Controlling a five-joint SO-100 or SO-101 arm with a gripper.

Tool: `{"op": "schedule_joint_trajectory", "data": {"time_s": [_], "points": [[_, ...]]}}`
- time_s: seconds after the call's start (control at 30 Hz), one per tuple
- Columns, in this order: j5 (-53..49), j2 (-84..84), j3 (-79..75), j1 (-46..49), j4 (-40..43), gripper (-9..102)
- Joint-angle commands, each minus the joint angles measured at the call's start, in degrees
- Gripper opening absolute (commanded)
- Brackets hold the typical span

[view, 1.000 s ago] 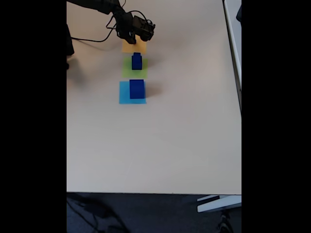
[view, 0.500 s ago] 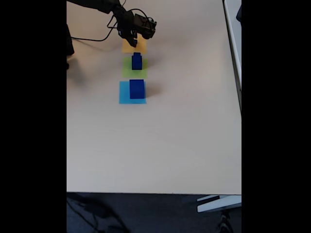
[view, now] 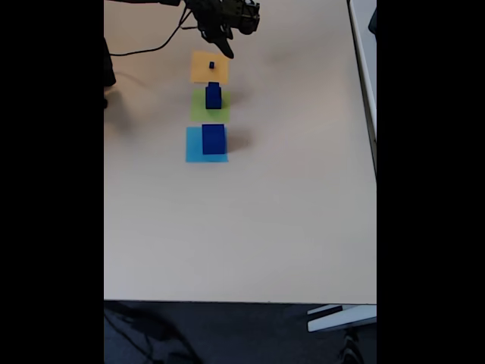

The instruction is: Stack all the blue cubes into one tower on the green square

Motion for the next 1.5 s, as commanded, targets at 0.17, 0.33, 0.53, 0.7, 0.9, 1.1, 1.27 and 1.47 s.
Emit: {"op": "schedule_joint_trajectory", "data": {"time_s": [0.17, 0.33, 0.53, 0.7, 0.9, 1.1, 1.27, 1.47], "points": [[-6.6, 3.5, -8.2, 6.7, 8.8, 36], [-9.1, 5.6, -7.7, 9.1, 12.8, 36], [-12.7, 7.3, -7.6, 12.1, 17.1, 34], [-14.9, 7.8, -6.1, 14.2, 18.1, 33], [-16.7, 8.4, -2.8, 15.3, 18.1, 33], [-17.3, 8.8, 0.8, 15.5, 17.8, 34], [-17.7, 9.1, 3.4, 15.7, 17.2, 34], [-18.5, 9.7, 6.2, 16.5, 15.6, 33]]}}
